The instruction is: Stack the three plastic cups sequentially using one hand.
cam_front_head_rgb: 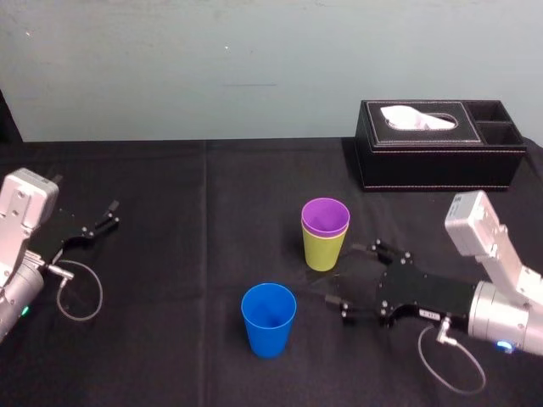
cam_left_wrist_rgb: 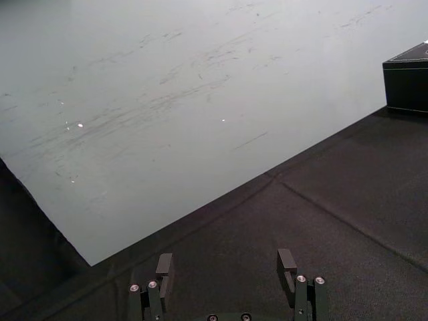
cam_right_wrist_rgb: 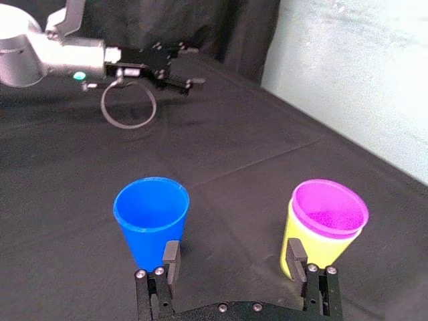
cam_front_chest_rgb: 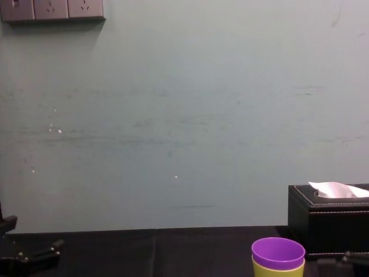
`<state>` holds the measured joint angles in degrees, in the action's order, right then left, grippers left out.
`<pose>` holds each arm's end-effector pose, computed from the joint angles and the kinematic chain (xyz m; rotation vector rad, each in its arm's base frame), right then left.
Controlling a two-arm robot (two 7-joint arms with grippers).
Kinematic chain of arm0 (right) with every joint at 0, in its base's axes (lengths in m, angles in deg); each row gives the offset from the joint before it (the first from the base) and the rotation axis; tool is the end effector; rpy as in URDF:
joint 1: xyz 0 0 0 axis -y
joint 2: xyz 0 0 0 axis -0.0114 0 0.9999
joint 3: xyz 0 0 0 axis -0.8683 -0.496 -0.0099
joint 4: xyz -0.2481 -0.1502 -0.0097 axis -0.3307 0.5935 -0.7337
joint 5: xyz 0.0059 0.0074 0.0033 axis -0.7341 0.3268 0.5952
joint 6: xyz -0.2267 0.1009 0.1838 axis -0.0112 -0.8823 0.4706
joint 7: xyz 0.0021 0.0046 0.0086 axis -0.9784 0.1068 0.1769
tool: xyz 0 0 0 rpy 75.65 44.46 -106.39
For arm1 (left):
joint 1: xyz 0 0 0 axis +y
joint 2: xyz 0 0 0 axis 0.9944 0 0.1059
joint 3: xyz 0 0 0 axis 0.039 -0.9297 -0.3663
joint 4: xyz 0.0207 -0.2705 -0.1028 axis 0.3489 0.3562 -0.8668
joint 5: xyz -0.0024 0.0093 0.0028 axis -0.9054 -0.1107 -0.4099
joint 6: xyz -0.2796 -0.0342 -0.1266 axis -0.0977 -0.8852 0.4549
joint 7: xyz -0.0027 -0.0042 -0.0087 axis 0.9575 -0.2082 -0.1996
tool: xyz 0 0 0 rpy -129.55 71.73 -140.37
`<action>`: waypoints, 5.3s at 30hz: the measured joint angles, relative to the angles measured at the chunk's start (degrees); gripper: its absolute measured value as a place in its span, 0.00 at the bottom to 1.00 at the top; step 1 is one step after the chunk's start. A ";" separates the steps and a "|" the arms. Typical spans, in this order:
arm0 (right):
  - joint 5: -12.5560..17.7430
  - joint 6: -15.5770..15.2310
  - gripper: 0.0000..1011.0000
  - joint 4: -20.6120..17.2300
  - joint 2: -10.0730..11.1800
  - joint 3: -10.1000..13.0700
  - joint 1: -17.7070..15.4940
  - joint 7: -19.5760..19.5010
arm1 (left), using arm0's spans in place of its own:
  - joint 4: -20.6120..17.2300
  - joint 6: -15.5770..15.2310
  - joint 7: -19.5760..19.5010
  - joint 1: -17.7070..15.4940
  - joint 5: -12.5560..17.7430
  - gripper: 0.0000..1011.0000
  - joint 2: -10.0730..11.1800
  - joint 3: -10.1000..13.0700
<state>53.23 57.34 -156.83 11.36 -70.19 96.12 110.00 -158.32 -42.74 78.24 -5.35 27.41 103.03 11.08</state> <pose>0.3340 -0.0816 -0.2541 -0.3154 -0.0911 -0.5662 0.3581 0.0826 -0.3022 0.3046 -0.2850 1.2479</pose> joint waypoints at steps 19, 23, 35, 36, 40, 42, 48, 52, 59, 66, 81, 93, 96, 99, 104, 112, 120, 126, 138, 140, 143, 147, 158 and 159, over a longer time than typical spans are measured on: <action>3.49 2.72 0.99 6.14 -1.28 -4.43 1.73 6.48 | 0.00 0.00 0.00 0.00 0.00 1.00 0.00 0.00; 3.76 3.12 0.99 6.59 -1.42 -5.58 2.25 7.27 | 0.00 0.00 0.00 0.00 0.00 1.00 0.00 0.00; 4.02 3.48 0.99 7.86 -2.18 -8.08 4.02 8.63 | 0.00 0.00 0.00 0.00 0.00 1.00 0.00 0.00; 4.10 3.46 0.99 7.98 -2.28 -8.33 4.23 8.71 | 0.00 0.00 0.00 0.00 0.00 1.00 0.00 0.00; 4.36 3.29 0.99 8.32 -2.54 -8.85 4.76 8.99 | 0.00 0.00 0.00 0.00 0.00 1.00 0.00 0.00; 4.56 3.17 0.99 8.54 -2.72 -9.20 5.05 9.13 | 0.00 0.00 0.00 0.00 0.00 1.00 0.00 0.00; 5.24 2.73 0.99 9.10 -3.22 -10.06 5.78 9.65 | 0.00 0.00 0.00 0.00 0.00 1.00 -0.01 0.00; 5.41 2.49 0.99 9.49 -3.61 -10.63 6.34 9.81 | 0.00 0.00 0.00 0.00 0.00 1.00 0.00 0.00; 5.66 2.04 0.99 10.42 -4.45 -11.67 7.60 10.19 | 0.00 0.00 0.00 0.00 0.00 1.00 0.00 0.00; 5.54 1.74 0.99 11.20 -5.24 -12.64 8.73 10.18 | 0.00 0.00 0.00 0.00 0.00 1.00 0.00 0.00; 3.91 1.16 0.99 14.66 -8.22 -14.45 12.08 9.17 | 0.00 0.00 0.00 0.00 0.00 1.00 0.00 0.00; 4.24 0.59 0.99 15.76 -9.65 -14.99 13.21 9.16 | 0.00 0.00 0.00 0.00 0.00 1.00 0.00 0.00; 4.23 0.59 0.99 15.74 -9.62 -14.98 13.21 9.16 | 0.00 0.00 0.00 0.00 0.00 1.00 0.00 0.00; 4.21 0.59 0.98 15.72 -9.61 -14.96 13.21 9.15 | 0.00 0.00 0.00 0.00 0.00 1.00 0.00 0.00; 4.19 0.62 0.86 15.69 -9.58 -14.93 13.18 9.15 | 0.00 0.00 0.00 0.00 0.00 1.00 0.00 0.00; 4.14 0.66 0.75 15.64 -9.55 -14.90 13.15 9.15 | 0.00 0.00 0.00 0.00 0.00 1.00 0.00 0.00; 4.11 0.70 0.72 15.61 -9.52 -14.87 13.12 9.15 | 0.00 0.00 0.00 0.00 0.00 1.00 0.00 0.00; 4.12 0.70 0.72 15.61 -9.52 -14.87 13.12 9.15 | 0.00 0.00 0.00 0.00 0.00 1.00 0.00 0.00; 4.12 0.70 0.72 15.62 -9.52 -14.87 13.12 9.15 | 0.00 0.00 0.00 0.00 0.00 1.00 0.00 0.00; 4.12 0.70 0.72 15.62 -9.52 -14.87 13.12 9.15 | 0.00 0.00 0.00 0.00 0.00 1.00 0.00 0.00; 4.12 0.70 0.72 15.62 -9.52 -14.87 13.12 9.15 | 0.00 0.00 0.00 0.00 0.00 1.00 0.00 0.00; 4.12 0.70 0.72 15.62 -9.52 -14.88 13.12 9.15 | 0.00 0.00 0.00 0.00 0.00 1.00 0.00 0.00; 4.45 0.28 0.72 14.78 -9.03 -14.93 13.05 9.14 | 0.00 0.00 0.00 0.00 0.00 1.00 0.00 0.00; 4.75 0.08 0.72 14.33 -8.80 -14.69 12.99 9.10 | 0.00 0.00 0.00 0.00 0.00 1.00 0.00 0.00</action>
<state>57.98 57.42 -142.50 2.56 -84.88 109.11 119.10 -158.32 -42.74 78.24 -5.35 27.41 103.03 11.08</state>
